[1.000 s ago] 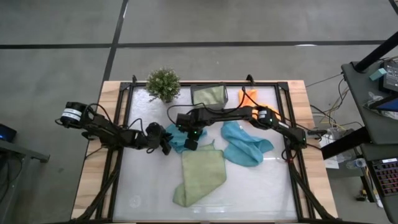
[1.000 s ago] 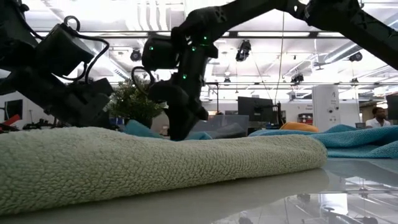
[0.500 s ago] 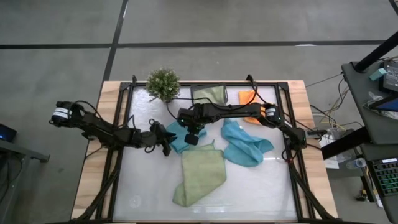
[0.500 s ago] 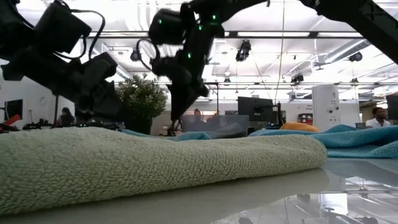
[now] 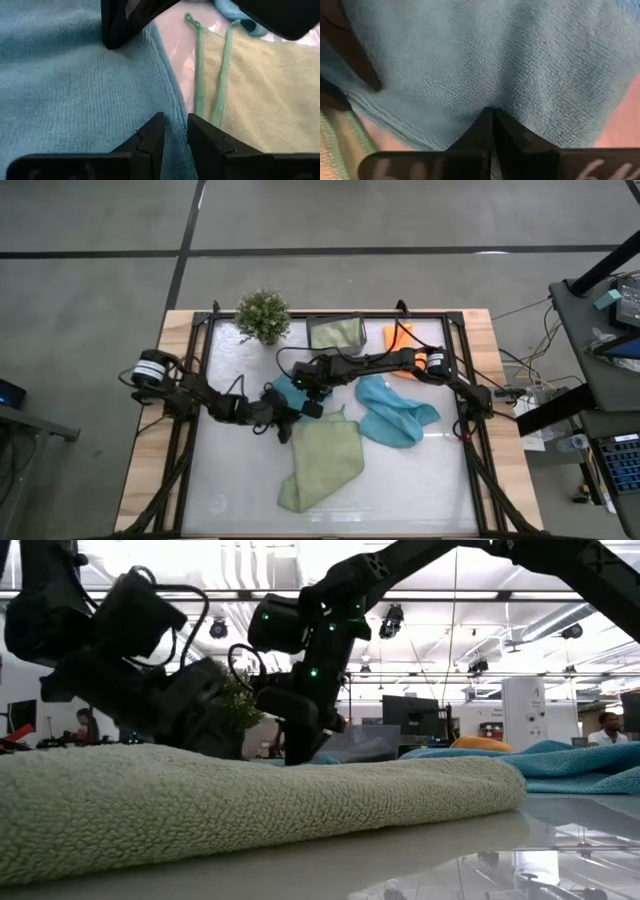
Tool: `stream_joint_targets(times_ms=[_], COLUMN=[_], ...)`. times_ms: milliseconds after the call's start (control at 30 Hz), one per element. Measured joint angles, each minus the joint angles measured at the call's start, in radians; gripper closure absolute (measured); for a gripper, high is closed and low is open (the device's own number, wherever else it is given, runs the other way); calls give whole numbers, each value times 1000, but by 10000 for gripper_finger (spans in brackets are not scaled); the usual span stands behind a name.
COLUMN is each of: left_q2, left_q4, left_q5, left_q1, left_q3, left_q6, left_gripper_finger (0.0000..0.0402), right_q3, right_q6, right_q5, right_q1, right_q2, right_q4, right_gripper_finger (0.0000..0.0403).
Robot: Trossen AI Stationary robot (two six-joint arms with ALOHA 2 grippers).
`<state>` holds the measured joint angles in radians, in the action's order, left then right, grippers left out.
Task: Fold microfiber towels
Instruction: Fold the left blue towel
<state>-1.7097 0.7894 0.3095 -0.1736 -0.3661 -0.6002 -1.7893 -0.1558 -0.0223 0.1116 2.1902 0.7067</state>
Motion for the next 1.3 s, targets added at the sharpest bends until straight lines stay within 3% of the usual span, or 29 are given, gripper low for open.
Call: stream_joint_targets(times_ms=[167, 600, 800, 1033, 1300], left_q2=[8, 236, 317, 365, 369], left_q4=[-61, -365, -478, -524, -524], left_q5=[-47, -104, -107, -99, -65], left_q1=[-15, -20, -32, -37, -37], left_q3=[-3, 19, 20, 20, 20], left_q6=[-69, -78, -90, -96, -92], left_gripper_finger=[329, 329, 329, 329, 329], right_q3=[19, 1, 5, 26, 129], right_q6=[17, 74, 28, -21, -115], right_q5=[5, -5, 1, 3, -2], right_q1=[7, 27, 45, 50, 53], right_q2=[-3, -84, -111, -111, -112], right_q4=[-3, 74, 101, 109, -57], right_gripper_finger=[394, 394, 387, 321, 228])
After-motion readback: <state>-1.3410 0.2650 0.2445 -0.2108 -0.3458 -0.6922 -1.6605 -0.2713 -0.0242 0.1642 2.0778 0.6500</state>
